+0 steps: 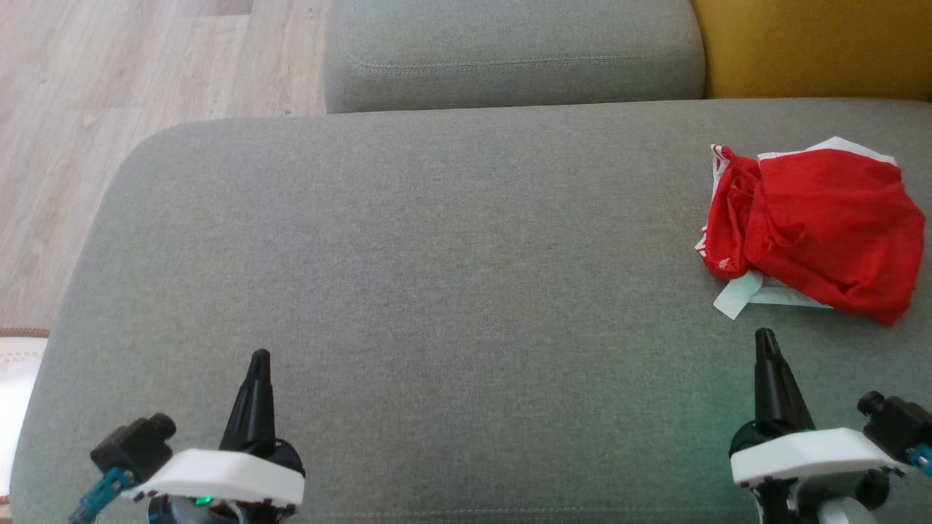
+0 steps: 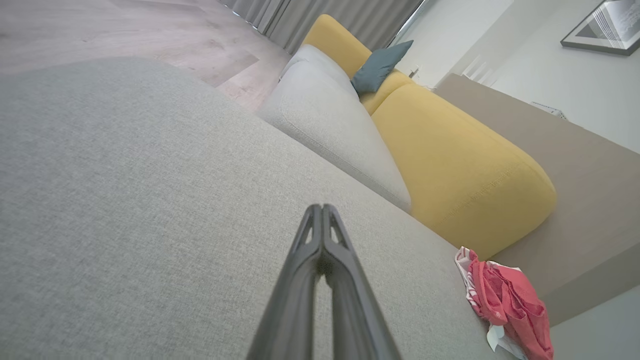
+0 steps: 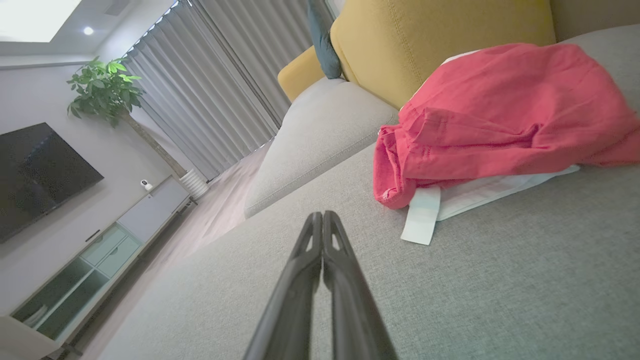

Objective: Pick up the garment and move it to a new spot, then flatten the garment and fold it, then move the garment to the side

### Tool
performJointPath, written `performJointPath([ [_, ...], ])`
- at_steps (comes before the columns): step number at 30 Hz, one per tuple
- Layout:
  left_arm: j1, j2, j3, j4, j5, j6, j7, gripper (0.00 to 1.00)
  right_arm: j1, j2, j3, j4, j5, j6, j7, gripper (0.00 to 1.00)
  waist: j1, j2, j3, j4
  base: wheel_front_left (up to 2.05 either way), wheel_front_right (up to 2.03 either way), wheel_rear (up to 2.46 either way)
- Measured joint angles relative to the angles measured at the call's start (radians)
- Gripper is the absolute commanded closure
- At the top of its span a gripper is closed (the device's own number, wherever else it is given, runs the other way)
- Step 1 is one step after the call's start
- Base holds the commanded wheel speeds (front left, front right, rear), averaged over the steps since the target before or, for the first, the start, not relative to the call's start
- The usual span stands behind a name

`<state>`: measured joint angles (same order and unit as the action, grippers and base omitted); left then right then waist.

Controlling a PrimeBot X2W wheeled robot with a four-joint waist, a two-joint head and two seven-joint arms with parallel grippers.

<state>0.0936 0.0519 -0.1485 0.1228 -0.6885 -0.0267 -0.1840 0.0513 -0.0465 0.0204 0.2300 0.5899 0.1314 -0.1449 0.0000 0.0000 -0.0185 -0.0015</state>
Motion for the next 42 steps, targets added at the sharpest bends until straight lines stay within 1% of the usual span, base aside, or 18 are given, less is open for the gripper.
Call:
performJointPath([
  [8, -0.015, 0.003, 0.008, 0.010, -0.084, -0.002, 0.021, 1.00, -0.003, -0.001, -0.006, 0.005, 0.090, 0.000, 0.017, 1.00, 0.0000, 0.0000, 0.002, 0.000, 0.00, 0.00, 0.00],
  [10, -0.019, 0.004, 0.012, 0.011, -0.104, -0.010, 0.024, 1.00, -0.003, -0.001, -0.008, 0.005, 0.113, 0.000, 0.022, 1.00, 0.0000, 0.0000, 0.002, 0.000, 0.00, 0.00, 0.00],
  [24, -0.037, 0.007, 0.038, 0.036, -0.247, -0.019, 0.063, 1.00, -0.026, -0.002, -0.027, 0.010, 0.270, 0.000, 0.053, 1.00, 0.0000, 0.0000, 0.006, 0.000, 0.00, 0.00, 0.00],
  [26, -0.041, 0.007, 0.040, 0.039, -0.268, -0.026, 0.069, 1.00, -0.026, -0.002, -0.029, 0.011, 0.292, 0.000, 0.059, 1.00, 0.0000, 0.0000, 0.006, 0.000, 0.00, 0.00, 0.00],
  [42, -0.065, 0.007, 0.074, 0.065, -0.439, -0.042, 0.114, 1.00, -0.046, -0.003, -0.051, 0.020, 0.478, 0.000, 0.100, 1.00, 0.0000, 0.0000, 0.010, 0.001, 0.00, 0.00, 0.00],
])
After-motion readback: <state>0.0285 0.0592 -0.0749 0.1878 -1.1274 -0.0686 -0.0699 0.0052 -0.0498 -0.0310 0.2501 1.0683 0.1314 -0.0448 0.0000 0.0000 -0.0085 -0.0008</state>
